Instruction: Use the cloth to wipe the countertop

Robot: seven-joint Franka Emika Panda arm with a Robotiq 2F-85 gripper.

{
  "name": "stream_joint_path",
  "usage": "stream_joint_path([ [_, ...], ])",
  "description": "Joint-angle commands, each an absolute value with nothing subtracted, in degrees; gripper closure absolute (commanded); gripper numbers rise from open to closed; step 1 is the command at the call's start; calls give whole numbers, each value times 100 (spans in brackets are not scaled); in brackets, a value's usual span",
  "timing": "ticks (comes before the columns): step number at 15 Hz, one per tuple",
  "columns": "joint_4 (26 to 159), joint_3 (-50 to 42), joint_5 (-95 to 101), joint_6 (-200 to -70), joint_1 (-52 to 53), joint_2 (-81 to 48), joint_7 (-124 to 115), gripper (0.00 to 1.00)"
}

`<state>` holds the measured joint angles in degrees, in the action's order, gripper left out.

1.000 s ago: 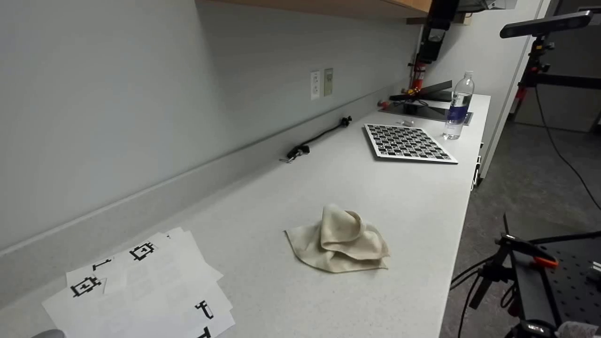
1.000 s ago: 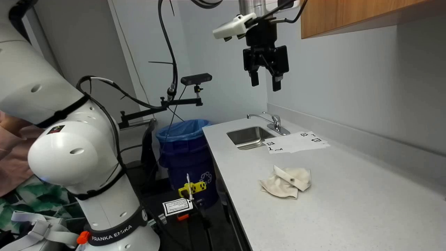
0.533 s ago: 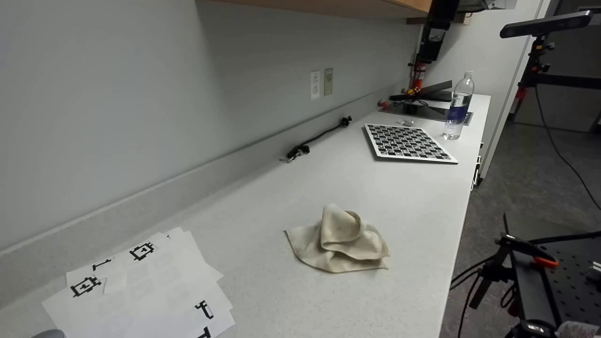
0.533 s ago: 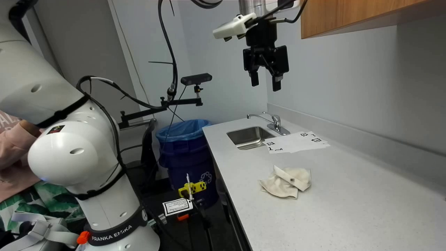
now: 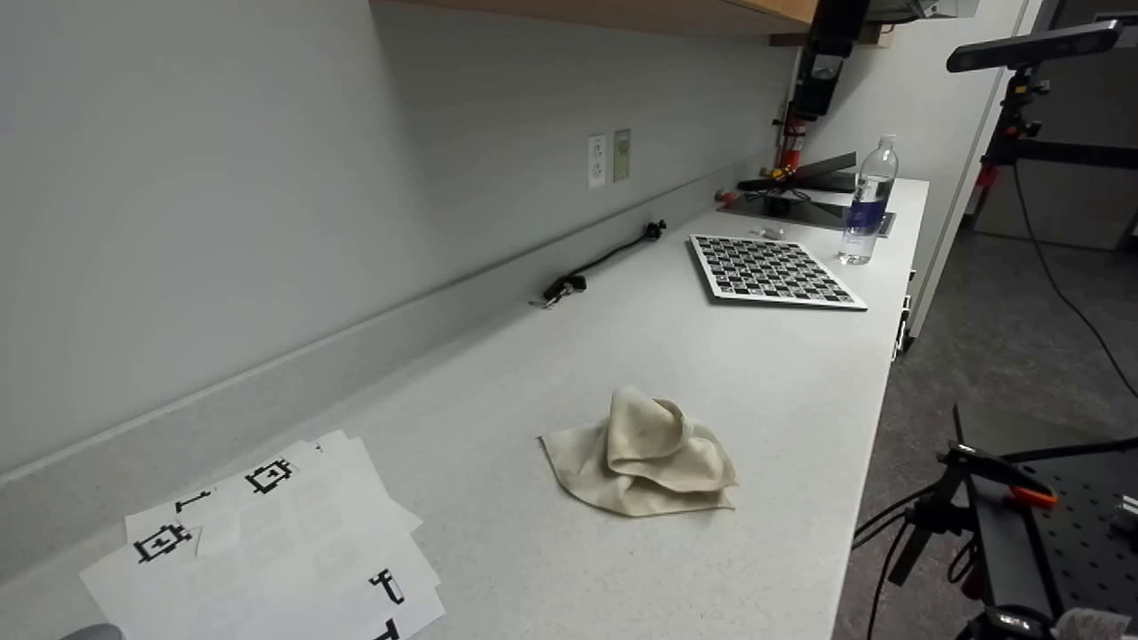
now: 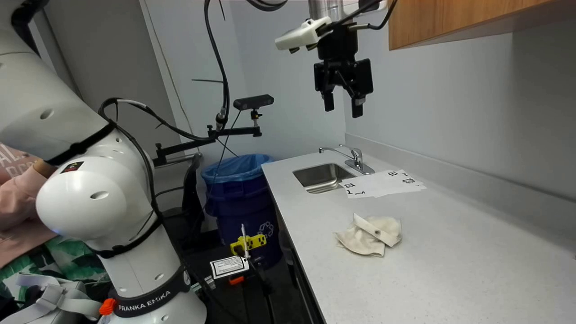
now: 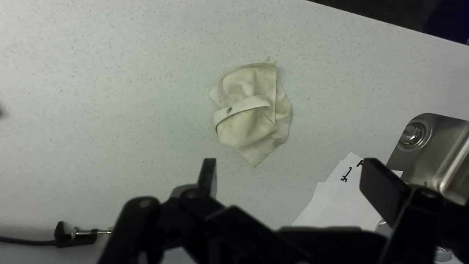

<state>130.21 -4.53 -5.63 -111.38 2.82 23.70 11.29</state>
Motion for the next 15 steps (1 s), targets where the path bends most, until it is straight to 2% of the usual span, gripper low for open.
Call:
stream_joint_path([
  [1,13012,-403,-584,-11127,226,2365,1145,0],
  [10,13319,-401,-486,-11194,192,2312,1184,0],
  [15,13915,-350,-256,-11743,150,2097,1094,0],
])
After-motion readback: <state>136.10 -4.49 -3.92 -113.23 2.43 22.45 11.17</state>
